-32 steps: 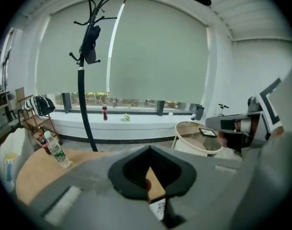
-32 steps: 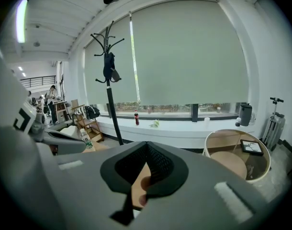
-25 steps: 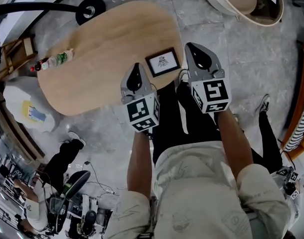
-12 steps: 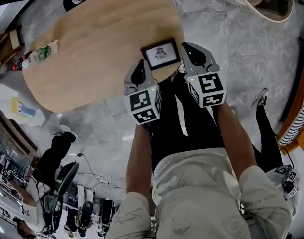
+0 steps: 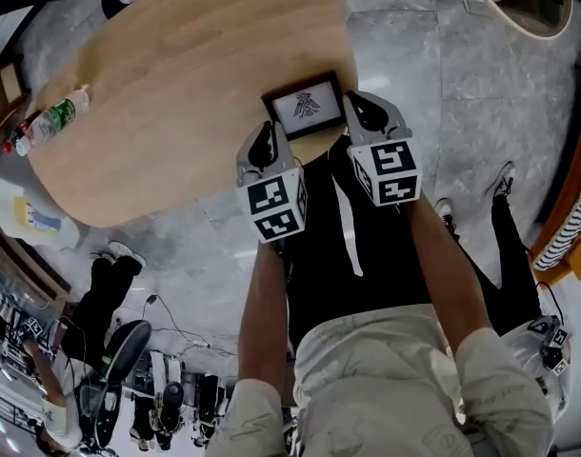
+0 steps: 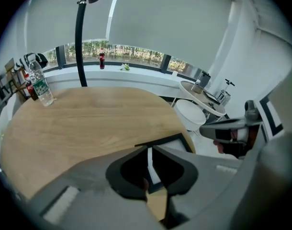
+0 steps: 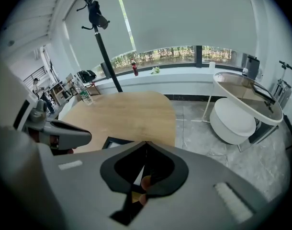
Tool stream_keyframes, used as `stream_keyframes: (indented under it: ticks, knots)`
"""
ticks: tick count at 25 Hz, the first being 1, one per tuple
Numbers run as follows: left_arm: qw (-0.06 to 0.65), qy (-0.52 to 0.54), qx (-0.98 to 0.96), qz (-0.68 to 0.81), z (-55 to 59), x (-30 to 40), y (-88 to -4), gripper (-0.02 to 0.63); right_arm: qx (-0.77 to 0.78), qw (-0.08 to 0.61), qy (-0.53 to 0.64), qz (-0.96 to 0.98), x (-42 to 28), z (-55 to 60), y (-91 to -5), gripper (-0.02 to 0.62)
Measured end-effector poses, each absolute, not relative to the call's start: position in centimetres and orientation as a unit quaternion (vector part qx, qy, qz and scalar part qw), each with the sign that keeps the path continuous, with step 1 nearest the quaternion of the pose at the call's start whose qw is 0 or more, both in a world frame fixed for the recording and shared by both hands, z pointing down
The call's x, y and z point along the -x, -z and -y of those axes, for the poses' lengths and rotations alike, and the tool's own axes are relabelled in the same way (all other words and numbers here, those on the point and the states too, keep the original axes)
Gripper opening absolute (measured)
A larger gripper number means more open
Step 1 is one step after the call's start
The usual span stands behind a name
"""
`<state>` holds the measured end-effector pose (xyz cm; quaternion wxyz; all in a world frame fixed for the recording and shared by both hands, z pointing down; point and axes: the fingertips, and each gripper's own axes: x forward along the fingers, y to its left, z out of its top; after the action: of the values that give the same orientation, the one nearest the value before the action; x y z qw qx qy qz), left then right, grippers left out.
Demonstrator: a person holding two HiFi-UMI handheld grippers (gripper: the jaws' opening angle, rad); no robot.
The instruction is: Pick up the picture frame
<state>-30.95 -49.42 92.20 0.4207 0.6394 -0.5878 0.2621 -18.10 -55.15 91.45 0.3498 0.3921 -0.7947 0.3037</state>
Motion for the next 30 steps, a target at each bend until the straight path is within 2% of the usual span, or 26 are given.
stream_keyframes:
  ticks: [2,3,14,30]
  knots:
    - [0.430,-0.267,-0.636,0.583,48.8,30.9,-93.3,0.040,-0.387,0.360,-0.313,0.789,18.1,54.5,-92.6,0.010]
    - [0.434,-0.270,-0.633,0.582,48.6,31.0,-93.7,0.042,-0.383,0.365,-0.320,0.786,18.1,54.1,-93.1,0.040]
    - [0.485,-0.280,-0.605,0.566,47.1,30.3,-98.0,0.110,-0.369,0.402,-0.345,0.764,18.0,52.9,-97.1,0.073]
    - [0.506,-0.272,-0.589,0.569,47.4,30.4,-99.7,0.104,-0.368,0.412,-0.367,0.749,18.0,52.7,-99.0,0.080]
